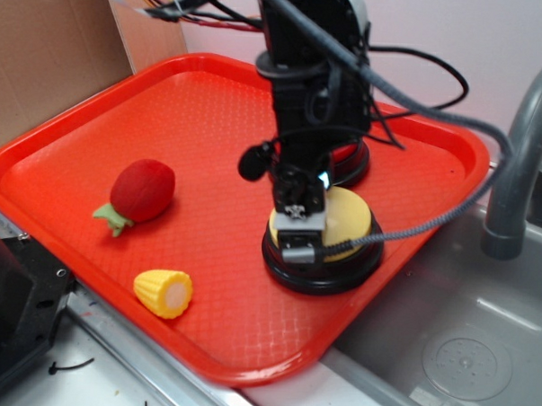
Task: Push the yellow button.
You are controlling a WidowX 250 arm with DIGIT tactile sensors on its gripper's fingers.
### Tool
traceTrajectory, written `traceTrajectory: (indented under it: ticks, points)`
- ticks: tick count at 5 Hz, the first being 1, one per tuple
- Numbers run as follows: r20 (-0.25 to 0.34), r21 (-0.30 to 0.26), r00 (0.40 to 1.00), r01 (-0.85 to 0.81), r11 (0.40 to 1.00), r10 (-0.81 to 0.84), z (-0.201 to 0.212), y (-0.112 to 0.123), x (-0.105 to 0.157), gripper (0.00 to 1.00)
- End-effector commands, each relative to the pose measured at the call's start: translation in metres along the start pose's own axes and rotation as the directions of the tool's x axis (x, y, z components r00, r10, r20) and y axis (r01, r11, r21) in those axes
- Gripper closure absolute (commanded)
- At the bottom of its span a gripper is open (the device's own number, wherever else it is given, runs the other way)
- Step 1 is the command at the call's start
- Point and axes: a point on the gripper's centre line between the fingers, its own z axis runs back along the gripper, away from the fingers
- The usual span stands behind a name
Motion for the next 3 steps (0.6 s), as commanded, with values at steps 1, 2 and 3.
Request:
traceTrajectory:
  ticks: [1,2,3]
  points:
    - [0.003,-0.008,0.999,0.048,0.999,-0.048,0.001,-0.013,0.007,0.0]
    - [0.005,-0.009,0.999,0.042,0.999,-0.042,0.004,-0.012,0.005,0.0]
    - [-0.012,0.005,0.999,0.034,0.999,-0.034,0.012,-0.01,0.003,0.0]
